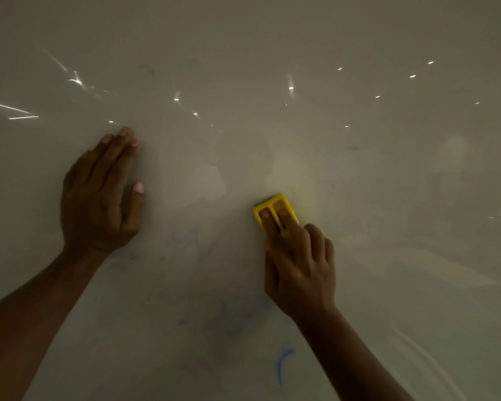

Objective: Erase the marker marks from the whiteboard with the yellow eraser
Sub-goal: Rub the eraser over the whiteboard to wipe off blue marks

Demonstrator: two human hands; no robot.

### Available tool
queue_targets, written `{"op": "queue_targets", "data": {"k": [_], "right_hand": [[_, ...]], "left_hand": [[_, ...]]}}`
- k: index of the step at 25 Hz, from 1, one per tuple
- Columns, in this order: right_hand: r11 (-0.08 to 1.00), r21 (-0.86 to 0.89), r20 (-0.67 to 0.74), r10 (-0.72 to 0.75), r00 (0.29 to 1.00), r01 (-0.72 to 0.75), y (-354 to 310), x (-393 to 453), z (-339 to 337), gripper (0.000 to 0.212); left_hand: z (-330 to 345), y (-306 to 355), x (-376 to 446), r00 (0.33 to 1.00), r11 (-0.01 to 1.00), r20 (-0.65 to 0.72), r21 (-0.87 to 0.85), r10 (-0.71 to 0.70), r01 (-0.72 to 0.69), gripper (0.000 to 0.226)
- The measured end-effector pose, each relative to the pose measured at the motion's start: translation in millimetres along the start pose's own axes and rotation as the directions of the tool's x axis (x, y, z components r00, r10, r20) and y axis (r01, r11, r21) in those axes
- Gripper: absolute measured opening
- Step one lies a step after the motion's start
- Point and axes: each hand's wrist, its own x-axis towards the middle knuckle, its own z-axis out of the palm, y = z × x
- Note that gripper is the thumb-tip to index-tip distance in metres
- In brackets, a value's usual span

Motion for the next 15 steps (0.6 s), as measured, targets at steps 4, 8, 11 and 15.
{"op": "queue_targets", "data": {"k": [4, 8, 11, 15], "right_hand": [[0.941, 0.073, 0.161, -0.338, 0.928, 0.330, -37.6, -34.7, 3.0, 0.055], [0.970, -0.018, 0.132, -0.240, 0.962, 0.244, -15.1, -19.8, -1.7, 0.058], [1.000, 0.002, 0.052, 0.001, 0.999, -0.001, -19.6, -11.4, 0.9, 0.063], [0.973, 0.014, 0.169, -0.228, 0.959, 0.229, -24.4, -26.3, -2.2, 0.066]], "left_hand": [[-4.8, -7.6, -8.2, 1.000, 1.000, -0.007, 0.012, -0.012, 0.012, 0.058], [-3.8, -8.6, -9.7, 1.000, 1.000, -0.022, -0.004, -0.017, 0.017, 0.057], [-3.0, -8.7, -10.0, 1.000, 1.000, -0.027, -0.006, -0.013, 0.013, 0.058], [-2.4, -9.5, -10.1, 0.999, 1.000, -0.035, -0.003, -0.004, 0.004, 0.057]]}}
